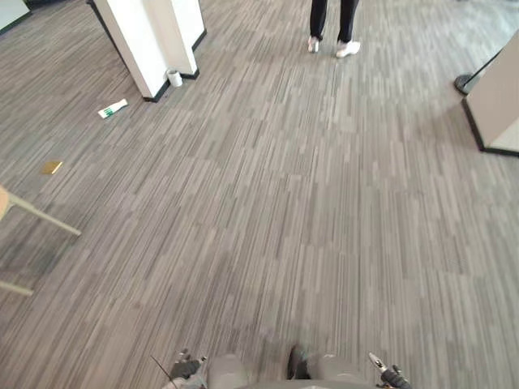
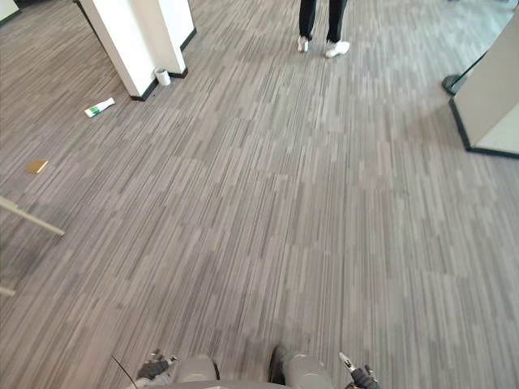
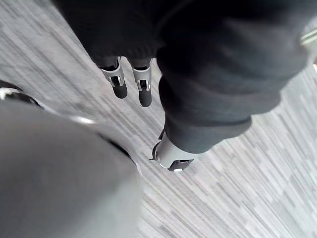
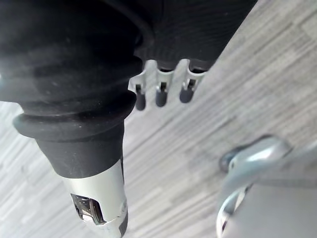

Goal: Organize washtable

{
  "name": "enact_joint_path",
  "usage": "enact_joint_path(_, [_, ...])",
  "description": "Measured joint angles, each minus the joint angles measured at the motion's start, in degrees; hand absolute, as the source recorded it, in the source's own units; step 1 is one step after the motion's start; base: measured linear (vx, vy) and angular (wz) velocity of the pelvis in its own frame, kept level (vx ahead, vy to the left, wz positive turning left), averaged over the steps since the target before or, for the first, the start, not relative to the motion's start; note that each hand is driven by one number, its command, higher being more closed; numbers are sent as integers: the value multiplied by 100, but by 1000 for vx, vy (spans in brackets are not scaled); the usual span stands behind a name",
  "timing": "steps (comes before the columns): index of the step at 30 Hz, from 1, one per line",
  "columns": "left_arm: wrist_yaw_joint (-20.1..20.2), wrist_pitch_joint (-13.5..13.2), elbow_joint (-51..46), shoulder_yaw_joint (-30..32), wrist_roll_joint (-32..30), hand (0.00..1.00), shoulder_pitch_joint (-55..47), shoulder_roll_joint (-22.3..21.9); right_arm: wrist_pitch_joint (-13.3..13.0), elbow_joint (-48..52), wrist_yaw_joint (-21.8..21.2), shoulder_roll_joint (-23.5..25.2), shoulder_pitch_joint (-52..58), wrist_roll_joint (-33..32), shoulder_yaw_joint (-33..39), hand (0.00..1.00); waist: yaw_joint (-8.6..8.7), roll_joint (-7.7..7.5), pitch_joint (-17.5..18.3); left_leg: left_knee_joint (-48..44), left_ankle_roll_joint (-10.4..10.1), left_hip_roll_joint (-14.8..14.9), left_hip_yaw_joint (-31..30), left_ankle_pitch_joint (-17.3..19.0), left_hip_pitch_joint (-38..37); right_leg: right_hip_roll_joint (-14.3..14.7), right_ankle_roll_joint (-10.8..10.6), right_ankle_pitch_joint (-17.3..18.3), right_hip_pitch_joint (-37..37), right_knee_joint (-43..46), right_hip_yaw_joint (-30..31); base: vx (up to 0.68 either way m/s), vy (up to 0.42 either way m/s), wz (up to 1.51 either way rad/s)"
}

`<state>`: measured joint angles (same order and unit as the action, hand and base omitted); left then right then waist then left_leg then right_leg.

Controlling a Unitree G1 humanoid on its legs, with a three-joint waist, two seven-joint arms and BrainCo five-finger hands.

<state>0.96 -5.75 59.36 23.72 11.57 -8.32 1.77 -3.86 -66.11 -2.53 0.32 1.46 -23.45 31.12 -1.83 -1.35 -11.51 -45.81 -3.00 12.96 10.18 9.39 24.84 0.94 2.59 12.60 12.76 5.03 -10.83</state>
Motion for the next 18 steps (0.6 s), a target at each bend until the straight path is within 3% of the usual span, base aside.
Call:
enact_joint_path(1, [-20, -23, 40, -126, 74, 0, -22, 4, -6, -45, -4, -62, -23, -86, -6, 0, -67, 16, 11, 1158, -115, -230, -46, -93, 35, -110, -113, 69, 194, -120, 141, 829, 273, -99])
enact_joint_path(2, [-56, -76, 98, -202, 192, 0, -88, -58, -20, -63, -18, -108, -7, -136, -15, 0, -222, 153, 83, 2751, -416, -399, -204, -323, -3, -153, -164, 103, 451, -319, 353, 697, 305, -103])
enact_joint_path(3, [-106, -93, 118, -266, 213, 0, -142, -81, -26, -61, -18, -129, -7, -140, -30, 0, -294, 196, 108, 2972, -345, -420, -296, -752, 35, -176, -204, 140, 584, -390, 495, 731, 379, -116])
enact_joint_path(4, [-124, -112, 223, -305, 340, 0, -208, -74, -21, -93, -14, -62, -2, -144, -67, 0, -364, 167, 204, 2726, 56, -547, -355, -1375, 22, -302, -209, 159, 721, -358, 711, 756, 412, -63])
enact_joint_path(5, [-130, -133, 251, -285, 382, 0, -188, 63, -18, -163, -18, 49, -4, -152, -44, 0, -282, -90, 334, 2531, 282, -747, -337, -1213, 69, -584, -214, 151, 480, 180, 776, 747, 400, -30])
enact_joint_path(6, [-134, -154, 251, -277, 382, 0, -177, 95, -15, -256, -19, 50, -21, -163, -14, 0, -231, -166, 381, 2400, 403, -835, -293, -1091, 82, -716, -275, 115, 312, 569, 829, 729, 389, 14])
enact_joint_path(7, [-128, -185, 333, -278, 364, 0, -172, 167, -6, -371, -6, 43, -12, -179, 5, 0, -207, -286, 376, 2123, 508, -990, -174, -709, -110, -913, -546, -55, 29, 1586, 1110, 579, 314, 1])
enact_joint_path(8, [-128, -187, 390, -274, 357, 0, -175, 209, -10, -426, -9, 48, 0, -180, 7, 0, -216, -351, 373, 2076, 556, -1063, -85, -504, -306, -979, -661, -267, -130, 2179, 1248, 703, 383, -9])
enact_joint_path(9, [-134, -150, 530, -261, 339, 0, -182, 280, -10, -496, -15, 61, 27, -179, 25, 0, -189, -407, 367, 2117, 668, -1221, 9, -192, -839, -1137, -849, -1113, -432, 3362, 1337, 788, 411, -15])
enact_joint_path(10, [-129, -99, 559, -279, 289, 0, -181, 292, -6, -529, -35, 76, 45, -162, 25, 0, -154, -317, 310, 2310, 732, -1339, 34, -31, -1439, -1321, -1051, -1487, -703, 4413, 1198, 771, 384, -5])
enact_joint_path(11, [-124, -87, 553, -283, 254, 0, -168, 289, -3, -552, -61, 80, 57, -116, 17, 0, -115, -319, 305, 2502, 769, -1409, 2, 13, -1801, -1408, -1008, -1401, -858, 4850, 994, 713, 327, 10])
enact_joint_path(13, [-105, -81, 552, -421, 226, 0, -105, 274, -14, -449, -139, 30, 146, 27, -16, 0, 57, -148, 293, 3452, 807, -1457, -162, 38, -3046, -1366, -605, -501, -1425, 5492, 249, 515, 190, 23])
enact_joint_path(14, [-104, -82, 554, -471, 226, 0, -62, 277, -29, -420, -144, 26, 152, 48, -6, 0, 101, -119, 288, 3649, 807, -1441, -186, 38, -3272, -1298, -557, -295, -1577, 5397, 91, 454, 103, 20])
enact_joint_path(16, [-106, -73, 595, -608, 174, 0, 229, 295, -88, -284, -137, 17, 269, 158, 88, 0, 217, -104, 284, 4002, 771, -1389, -343, 203, -3827, -999, -516, 134, -2293, 4232, -386, 443, 22, 34])
enact_joint_path(17, [-106, -75, 592, -620, 149, 0, 305, 294, -87, -273, -127, 13, 332, 168, 97, 0, 252, -100, 282, 3999, 755, -1363, -401, 292, -3867, -925, -504, 128, -2432, 3733, -480, 469, -29, 53])
enact_joint_path(18, [-109, -86, 577, -692, 121, 0, 445, 288, -83, -262, -116, 13, 473, 164, 101, 0, 287, -83, 286, 3989, 691, -1332, -496, 497, -3931, -799, -396, -34, -2693, 2630, -620, 504, -46, 37])
